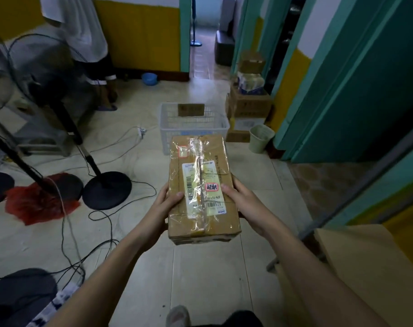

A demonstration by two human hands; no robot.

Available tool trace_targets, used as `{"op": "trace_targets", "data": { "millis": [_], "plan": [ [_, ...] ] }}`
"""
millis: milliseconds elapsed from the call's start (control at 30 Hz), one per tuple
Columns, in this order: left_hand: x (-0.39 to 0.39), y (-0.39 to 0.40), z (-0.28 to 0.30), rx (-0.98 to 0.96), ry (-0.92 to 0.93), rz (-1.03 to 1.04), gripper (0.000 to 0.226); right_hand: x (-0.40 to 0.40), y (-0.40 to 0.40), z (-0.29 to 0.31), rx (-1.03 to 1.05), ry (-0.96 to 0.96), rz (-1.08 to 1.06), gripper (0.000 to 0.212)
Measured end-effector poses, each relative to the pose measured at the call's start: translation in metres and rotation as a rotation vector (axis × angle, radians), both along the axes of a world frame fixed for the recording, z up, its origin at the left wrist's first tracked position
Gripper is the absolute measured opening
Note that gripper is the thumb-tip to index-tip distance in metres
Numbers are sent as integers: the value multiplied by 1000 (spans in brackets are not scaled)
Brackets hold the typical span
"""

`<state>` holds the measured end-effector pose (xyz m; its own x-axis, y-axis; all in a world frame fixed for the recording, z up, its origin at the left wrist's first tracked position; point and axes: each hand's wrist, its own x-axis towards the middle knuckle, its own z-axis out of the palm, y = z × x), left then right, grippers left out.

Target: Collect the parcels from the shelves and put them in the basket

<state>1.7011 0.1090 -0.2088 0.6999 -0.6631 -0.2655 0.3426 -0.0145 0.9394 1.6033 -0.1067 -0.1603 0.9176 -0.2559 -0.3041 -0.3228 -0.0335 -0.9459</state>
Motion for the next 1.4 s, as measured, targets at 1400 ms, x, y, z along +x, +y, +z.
{"op": "trace_targets", "data": {
  "millis": [1400],
  "plan": [
    [780,-306,-217,955,-304,86,28,837,-246,-278,-97,458,-257,20]
  ]
}}
